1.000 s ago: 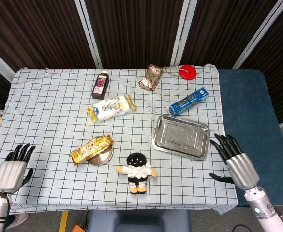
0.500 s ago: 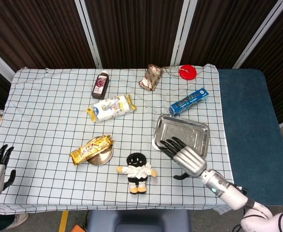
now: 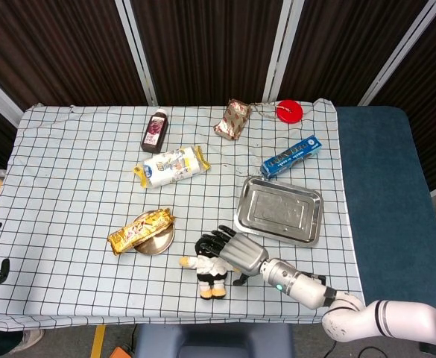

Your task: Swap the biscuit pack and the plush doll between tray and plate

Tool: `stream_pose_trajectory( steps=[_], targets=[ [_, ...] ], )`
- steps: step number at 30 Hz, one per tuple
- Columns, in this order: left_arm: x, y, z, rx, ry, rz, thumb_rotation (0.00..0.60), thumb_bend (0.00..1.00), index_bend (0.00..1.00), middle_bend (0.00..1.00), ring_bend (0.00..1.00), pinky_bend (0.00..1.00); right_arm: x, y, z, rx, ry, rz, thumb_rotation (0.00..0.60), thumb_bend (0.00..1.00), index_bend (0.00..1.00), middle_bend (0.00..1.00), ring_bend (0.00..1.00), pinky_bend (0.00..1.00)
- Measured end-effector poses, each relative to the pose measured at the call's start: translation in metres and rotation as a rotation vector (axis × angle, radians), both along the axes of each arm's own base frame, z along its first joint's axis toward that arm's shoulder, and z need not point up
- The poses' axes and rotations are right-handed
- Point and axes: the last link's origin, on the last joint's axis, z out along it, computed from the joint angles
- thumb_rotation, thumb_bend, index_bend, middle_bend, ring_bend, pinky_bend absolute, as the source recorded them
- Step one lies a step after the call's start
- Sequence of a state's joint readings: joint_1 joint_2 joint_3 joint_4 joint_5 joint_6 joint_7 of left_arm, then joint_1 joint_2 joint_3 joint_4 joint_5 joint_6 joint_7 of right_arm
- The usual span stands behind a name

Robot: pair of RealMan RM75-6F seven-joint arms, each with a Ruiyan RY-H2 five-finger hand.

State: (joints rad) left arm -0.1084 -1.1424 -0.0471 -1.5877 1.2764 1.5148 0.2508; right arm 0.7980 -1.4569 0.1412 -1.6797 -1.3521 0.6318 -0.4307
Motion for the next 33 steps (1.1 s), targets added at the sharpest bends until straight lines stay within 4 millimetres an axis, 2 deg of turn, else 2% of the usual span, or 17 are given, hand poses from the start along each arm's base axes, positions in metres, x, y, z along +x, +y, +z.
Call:
stream_pose_trajectory(
  steps=[6,9,11,12,15,18,20,27,29,33],
  targets=[
    [-0.004,0.001,0.007,0.022,-0.024,0.022,0.600,0.45,0.11,0.09,0.05,0.22,0.002,-0.005,-0.027,-0.005,0.041,0.006,0.600,0.02,0.01,0.00,0.00,0.00],
    [-0.004,0.001,0.009,0.028,-0.033,0.027,0.600,0.45,0.10,0.09,0.05,0.22,0.001,-0.008,-0.032,-0.037,0.051,0.017,0.600,0.02,0.10,0.08,0.07,0.02],
    [-0.004,0.001,0.010,0.030,-0.037,0.028,0.600,0.45,0.10,0.09,0.05,0.22,0.002,-0.009,-0.034,-0.060,0.046,0.024,0.600,0.04,0.30,0.23,0.24,0.14],
    [-0.004,0.001,0.010,0.033,-0.040,0.028,0.600,0.45,0.10,0.09,0.05,0.22,0.002,-0.010,-0.034,-0.079,0.040,0.029,0.600,0.05,0.43,0.31,0.34,0.23],
    [-0.004,0.001,0.010,0.031,-0.042,0.028,0.600,0.45,0.10,0.09,0.05,0.22,0.004,-0.012,-0.035,-0.137,0.012,0.045,0.600,0.11,0.72,0.53,0.57,0.47],
    [-0.003,0.001,0.009,0.025,-0.044,0.027,0.600,0.45,0.11,0.09,0.05,0.22,0.004,-0.013,-0.035,-0.205,-0.031,0.058,0.600,0.15,0.87,0.65,0.70,0.60],
    [-0.003,0.001,0.009,0.023,-0.045,0.027,0.600,0.45,0.11,0.09,0.05,0.22,0.004,-0.014,-0.033,-0.246,-0.063,0.059,0.600,0.17,0.92,0.69,0.74,0.64],
    [-0.003,0.001,0.008,0.020,-0.044,0.028,0.600,0.46,0.10,0.09,0.05,0.22,-0.003,-0.018,-0.028,-0.332,-0.147,0.032,0.600,0.18,0.95,0.72,0.77,0.67],
    [-0.003,0.001,0.007,0.016,-0.044,0.029,0.600,0.46,0.10,0.09,0.05,0.22,-0.005,-0.023,-0.019,-0.373,-0.165,0.023,0.600,0.18,0.96,0.72,0.77,0.67],
    [-0.001,0.001,0.004,0.004,-0.042,0.026,0.600,0.46,0.10,0.09,0.05,0.22,-0.015,-0.034,0.017,-0.509,-0.217,-0.005,0.600,0.18,0.96,0.72,0.77,0.67]
  ],
)
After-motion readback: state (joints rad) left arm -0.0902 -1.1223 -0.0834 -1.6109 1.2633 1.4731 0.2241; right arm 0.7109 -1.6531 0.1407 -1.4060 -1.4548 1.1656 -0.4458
